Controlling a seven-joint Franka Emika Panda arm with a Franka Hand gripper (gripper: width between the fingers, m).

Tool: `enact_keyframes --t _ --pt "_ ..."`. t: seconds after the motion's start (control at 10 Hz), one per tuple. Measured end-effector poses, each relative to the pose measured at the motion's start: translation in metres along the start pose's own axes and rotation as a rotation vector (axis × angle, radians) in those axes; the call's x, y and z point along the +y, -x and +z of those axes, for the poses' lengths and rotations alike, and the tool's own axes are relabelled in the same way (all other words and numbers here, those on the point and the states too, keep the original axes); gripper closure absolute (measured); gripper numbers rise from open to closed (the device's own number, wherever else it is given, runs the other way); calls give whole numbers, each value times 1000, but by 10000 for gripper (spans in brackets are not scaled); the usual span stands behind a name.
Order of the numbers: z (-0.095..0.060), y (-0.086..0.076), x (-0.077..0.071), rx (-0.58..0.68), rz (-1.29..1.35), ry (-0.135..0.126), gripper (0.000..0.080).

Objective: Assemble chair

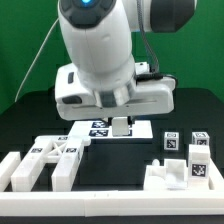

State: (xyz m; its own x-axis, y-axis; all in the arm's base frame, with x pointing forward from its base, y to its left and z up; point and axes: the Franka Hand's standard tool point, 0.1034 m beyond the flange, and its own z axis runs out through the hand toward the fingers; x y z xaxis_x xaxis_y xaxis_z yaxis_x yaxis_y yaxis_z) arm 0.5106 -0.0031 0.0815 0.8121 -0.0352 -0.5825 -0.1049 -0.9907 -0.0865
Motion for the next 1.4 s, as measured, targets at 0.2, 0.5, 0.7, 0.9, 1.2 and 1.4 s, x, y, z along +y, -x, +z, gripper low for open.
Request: enact_keyframes --t 0.2,0.5,0.7,0.9,1.2,1.4 --pt "-41 -5 -36 184 -44 -10 514" --pt "-79 -25 -38 492 -135 9 514" --pt "-81 -29 -33 619 -124 26 514" --pt "-82 -37 -40 779 -125 43 514" --pt "-97 -51 -61 1077 -97 45 514" --pt "-97 -53 -51 1221 -84 93 514"
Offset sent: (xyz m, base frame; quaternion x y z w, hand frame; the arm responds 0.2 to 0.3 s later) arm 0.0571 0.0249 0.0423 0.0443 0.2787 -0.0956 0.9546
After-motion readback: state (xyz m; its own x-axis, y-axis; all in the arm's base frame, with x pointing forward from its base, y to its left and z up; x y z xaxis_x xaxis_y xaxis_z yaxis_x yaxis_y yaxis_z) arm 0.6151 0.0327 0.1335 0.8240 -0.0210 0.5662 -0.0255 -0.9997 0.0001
